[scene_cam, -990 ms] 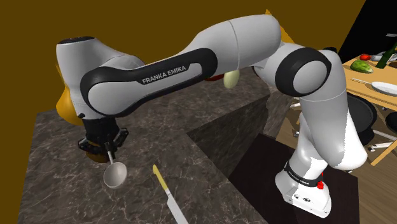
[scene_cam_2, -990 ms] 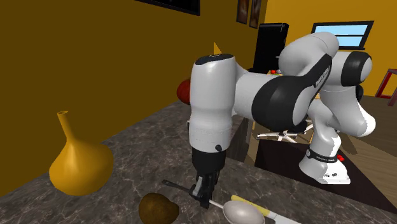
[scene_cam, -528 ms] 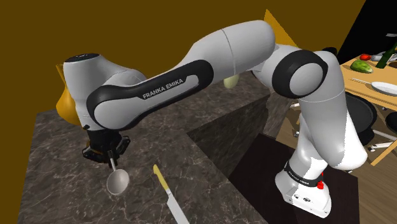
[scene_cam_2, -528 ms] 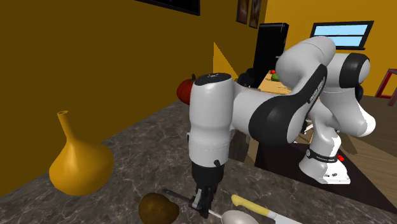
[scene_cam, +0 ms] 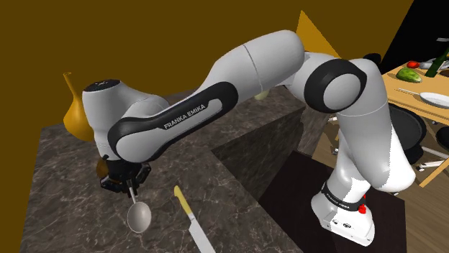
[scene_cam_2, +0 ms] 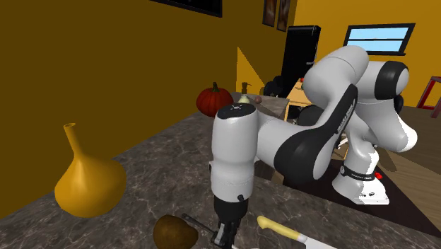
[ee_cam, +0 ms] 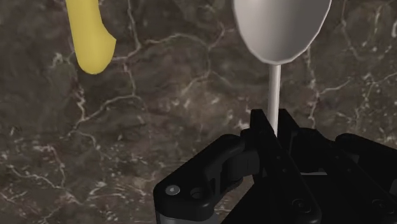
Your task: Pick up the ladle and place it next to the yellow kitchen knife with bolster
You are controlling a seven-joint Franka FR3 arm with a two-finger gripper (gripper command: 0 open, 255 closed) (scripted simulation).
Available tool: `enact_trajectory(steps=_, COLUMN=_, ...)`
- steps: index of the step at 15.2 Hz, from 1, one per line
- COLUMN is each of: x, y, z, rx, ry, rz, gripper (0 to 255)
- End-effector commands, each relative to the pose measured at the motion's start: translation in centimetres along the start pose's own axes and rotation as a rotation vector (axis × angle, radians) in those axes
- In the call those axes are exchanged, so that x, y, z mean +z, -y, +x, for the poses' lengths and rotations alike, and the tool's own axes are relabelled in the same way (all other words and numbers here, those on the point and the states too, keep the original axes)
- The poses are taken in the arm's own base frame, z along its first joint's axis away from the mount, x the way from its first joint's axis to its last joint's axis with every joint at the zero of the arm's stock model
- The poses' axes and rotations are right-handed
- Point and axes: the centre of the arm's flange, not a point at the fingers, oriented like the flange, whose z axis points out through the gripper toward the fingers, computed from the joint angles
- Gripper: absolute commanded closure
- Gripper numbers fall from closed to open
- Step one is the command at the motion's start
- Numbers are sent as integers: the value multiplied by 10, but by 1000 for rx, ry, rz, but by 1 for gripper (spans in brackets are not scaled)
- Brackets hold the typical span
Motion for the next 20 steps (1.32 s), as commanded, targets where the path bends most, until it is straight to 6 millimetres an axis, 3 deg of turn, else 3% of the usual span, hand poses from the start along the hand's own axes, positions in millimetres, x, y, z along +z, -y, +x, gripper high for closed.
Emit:
enact_trajectory(steps=1, x=12, y=0, z=0, rx=0, ry=1, rz=0, gripper=255)
enact_trajectory(steps=3, x=21, y=-1, z=1, rx=0, ry=1, rz=0, gripper=255)
enact_trajectory(steps=10, x=21, y=-1, z=1, rx=0, ry=1, rz=0, gripper=255)
enact_trajectory(steps=11, x=22, y=-1, z=1, rx=0, ry=1, rz=0, gripper=0)
enact_trajectory(steps=16, x=21, y=-1, z=1, rx=0, ry=1, rz=0, gripper=0)
enact_trajectory(steps=20, x=-29, y=-1, z=1, rx=0, ry=1, rz=0, gripper=0)
